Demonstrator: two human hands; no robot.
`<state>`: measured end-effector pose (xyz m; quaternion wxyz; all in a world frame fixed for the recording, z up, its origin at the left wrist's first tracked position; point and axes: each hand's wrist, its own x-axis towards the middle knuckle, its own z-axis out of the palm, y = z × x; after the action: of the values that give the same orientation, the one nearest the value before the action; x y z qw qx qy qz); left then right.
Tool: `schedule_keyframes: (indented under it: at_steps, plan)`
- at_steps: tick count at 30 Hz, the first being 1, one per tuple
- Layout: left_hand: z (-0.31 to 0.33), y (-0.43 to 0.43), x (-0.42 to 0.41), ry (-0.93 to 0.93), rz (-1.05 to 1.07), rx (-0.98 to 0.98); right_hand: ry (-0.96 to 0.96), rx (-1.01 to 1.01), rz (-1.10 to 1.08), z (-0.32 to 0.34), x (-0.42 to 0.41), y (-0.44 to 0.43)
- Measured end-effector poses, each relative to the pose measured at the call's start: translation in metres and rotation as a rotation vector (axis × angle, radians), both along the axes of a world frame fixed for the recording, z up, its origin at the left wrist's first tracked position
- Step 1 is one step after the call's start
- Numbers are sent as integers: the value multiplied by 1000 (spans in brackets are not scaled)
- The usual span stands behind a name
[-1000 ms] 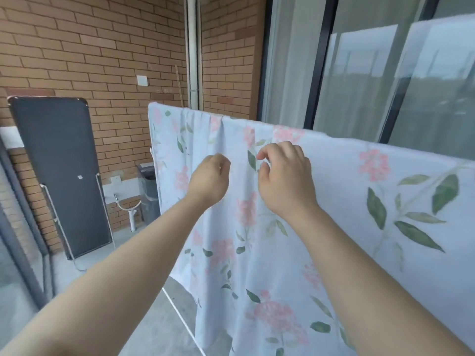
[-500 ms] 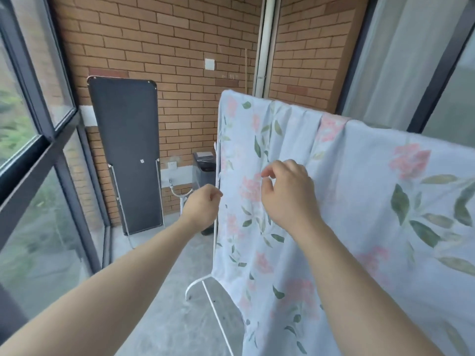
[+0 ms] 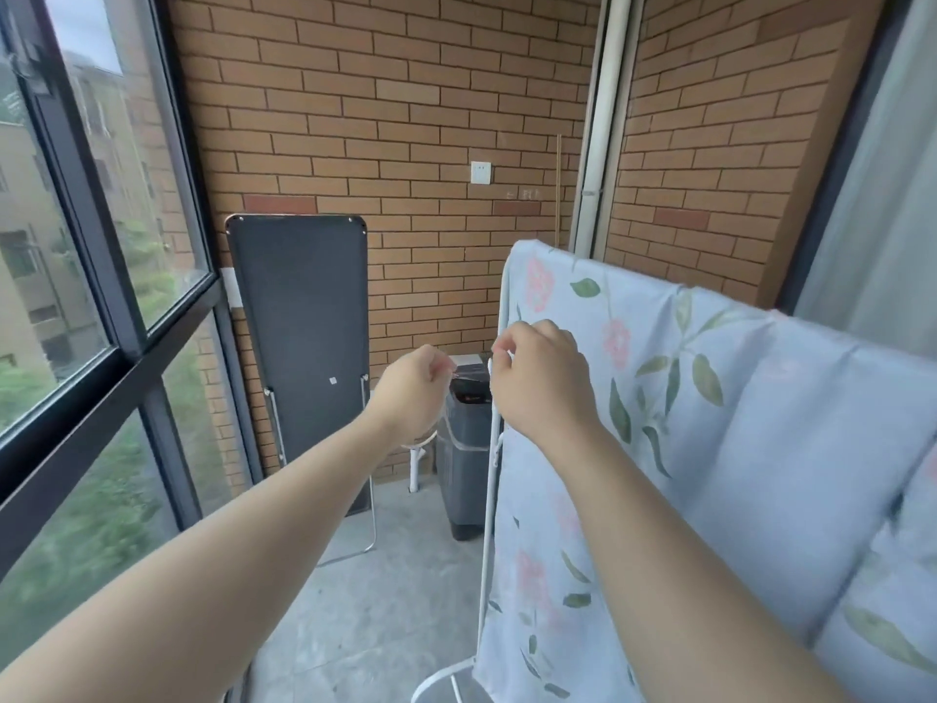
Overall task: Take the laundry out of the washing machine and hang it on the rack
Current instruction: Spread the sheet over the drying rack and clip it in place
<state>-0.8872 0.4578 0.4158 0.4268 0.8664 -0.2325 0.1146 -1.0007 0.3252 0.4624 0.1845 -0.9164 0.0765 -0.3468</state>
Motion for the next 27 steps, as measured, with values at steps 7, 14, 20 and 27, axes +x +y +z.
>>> schedule_keyframes:
  at_steps: [7, 14, 20, 27]
  plan:
    - [18, -36, 135, -66, -117, -71, -94, -68, -160, 14, 119, -26]
    - [46, -101, 251, -91, -367, -135, -208, -207, -379, 42, 225, -49]
    - [75, -156, 287, 120, -753, -364, -230, -323, -696, 69, 257, -83]
    - [84, -189, 304, 278, -1139, -460, -84, -311, -989, 73, 270, -101]
